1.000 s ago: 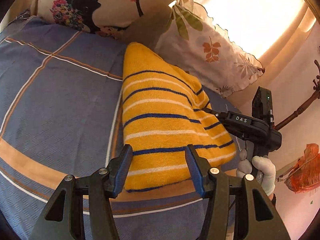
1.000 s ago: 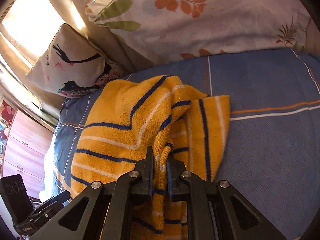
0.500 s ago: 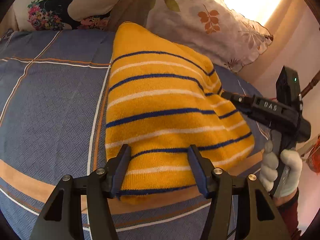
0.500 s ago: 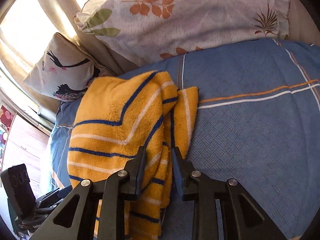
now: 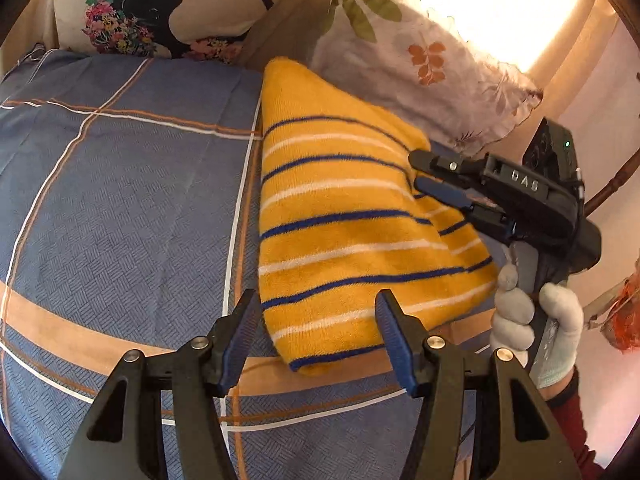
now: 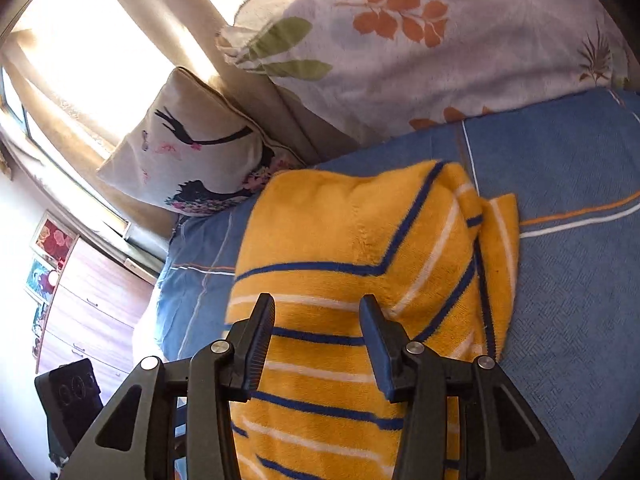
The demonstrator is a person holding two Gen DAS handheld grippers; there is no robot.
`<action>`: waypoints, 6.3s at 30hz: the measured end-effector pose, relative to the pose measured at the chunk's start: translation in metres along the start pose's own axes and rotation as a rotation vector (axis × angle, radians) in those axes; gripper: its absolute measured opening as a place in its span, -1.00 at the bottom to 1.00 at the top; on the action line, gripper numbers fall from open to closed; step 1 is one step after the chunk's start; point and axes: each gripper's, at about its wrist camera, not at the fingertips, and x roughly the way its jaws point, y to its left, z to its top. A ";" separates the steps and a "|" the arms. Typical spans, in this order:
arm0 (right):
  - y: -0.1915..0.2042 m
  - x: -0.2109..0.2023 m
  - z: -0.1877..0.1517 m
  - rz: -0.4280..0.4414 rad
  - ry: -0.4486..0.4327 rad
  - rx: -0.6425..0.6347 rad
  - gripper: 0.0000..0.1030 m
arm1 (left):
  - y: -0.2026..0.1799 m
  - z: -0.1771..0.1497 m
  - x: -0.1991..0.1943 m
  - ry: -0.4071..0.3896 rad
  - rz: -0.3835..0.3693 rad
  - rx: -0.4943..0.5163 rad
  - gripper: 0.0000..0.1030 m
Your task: Fold small clothes
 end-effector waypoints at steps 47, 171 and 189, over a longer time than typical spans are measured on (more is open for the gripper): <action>0.049 -0.150 -0.138 -0.406 -0.453 -0.225 0.73 | -0.016 -0.059 -0.095 -0.368 0.363 0.093 0.61; 0.053 -0.073 -0.154 -0.530 -0.212 -0.253 1.00 | 0.005 -0.076 -0.060 -0.236 0.379 0.027 0.96; 0.056 -0.071 -0.156 -0.530 -0.205 -0.255 1.00 | 0.007 -0.076 -0.057 -0.222 0.372 0.019 0.96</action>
